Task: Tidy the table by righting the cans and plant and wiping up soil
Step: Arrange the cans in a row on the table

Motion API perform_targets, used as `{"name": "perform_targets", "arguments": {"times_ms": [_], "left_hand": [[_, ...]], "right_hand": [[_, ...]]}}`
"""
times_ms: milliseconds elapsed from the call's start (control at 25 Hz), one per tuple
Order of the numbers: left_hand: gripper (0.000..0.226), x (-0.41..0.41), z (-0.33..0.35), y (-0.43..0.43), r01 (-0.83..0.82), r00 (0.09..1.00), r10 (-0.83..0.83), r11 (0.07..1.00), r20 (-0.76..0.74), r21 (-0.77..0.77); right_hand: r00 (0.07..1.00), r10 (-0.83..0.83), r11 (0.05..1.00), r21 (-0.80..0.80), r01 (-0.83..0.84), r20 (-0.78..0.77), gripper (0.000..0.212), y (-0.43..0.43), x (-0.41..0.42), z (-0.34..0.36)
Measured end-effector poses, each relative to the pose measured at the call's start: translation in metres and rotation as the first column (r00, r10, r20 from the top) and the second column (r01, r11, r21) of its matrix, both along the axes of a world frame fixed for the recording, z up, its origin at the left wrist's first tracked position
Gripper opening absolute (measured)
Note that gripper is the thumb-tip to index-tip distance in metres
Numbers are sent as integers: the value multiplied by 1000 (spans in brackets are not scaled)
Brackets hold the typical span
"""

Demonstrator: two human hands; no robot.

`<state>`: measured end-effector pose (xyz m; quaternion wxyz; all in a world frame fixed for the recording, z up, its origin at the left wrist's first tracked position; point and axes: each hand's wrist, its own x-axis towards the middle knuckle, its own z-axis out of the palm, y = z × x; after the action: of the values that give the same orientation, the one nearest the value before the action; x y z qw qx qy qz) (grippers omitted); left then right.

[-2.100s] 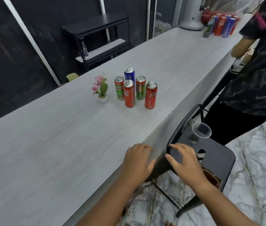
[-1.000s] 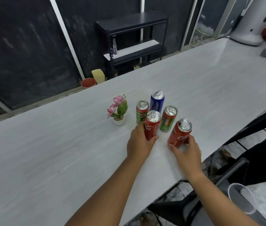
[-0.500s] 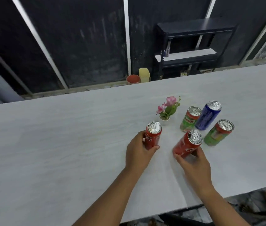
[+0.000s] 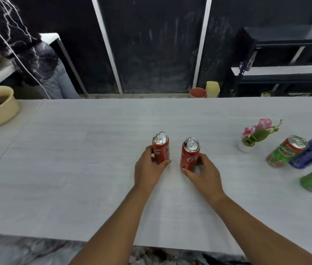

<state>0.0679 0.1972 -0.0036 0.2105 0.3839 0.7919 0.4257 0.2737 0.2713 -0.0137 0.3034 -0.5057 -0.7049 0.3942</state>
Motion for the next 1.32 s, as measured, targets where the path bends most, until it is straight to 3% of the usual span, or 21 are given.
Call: {"name": "perform_targets", "arguments": {"times_ms": [160, 440, 600, 880, 1040, 1320], "left_hand": [[69, -14, -7, -19, 32, 999, -32, 999, -4, 20], [79, -27, -20, -35, 117, 993, -118, 991, 5, 67], [62, -37, -23, -39, 193, 981, -193, 981, 1, 7], [69, -29, -33, -30, 30, 998, -27, 998, -55, 54], [71, -26, -32, -29, 6, 994, -1, 999, -107, 47], [71, -22, -28, -29, -11, 990, 14, 1000, -141, 23]], "right_hand": [[999, -3, 998, 62, 0, 46, 54, -4, -20, -8], [995, -26, 991, 131, 13, 100, 72, -8, -27, -13], [997, 3, 985, 170, -17, 83, 58, -6, -21, -17], [984, -65, 963, 269, 17, 169, 61, -4, -28, -20], [967, -85, 947, 321, 4, 241, 61, -3, -32, -21], [965, -109, 934, 356, 17, 239, 61, -4, -35, -25]]}}
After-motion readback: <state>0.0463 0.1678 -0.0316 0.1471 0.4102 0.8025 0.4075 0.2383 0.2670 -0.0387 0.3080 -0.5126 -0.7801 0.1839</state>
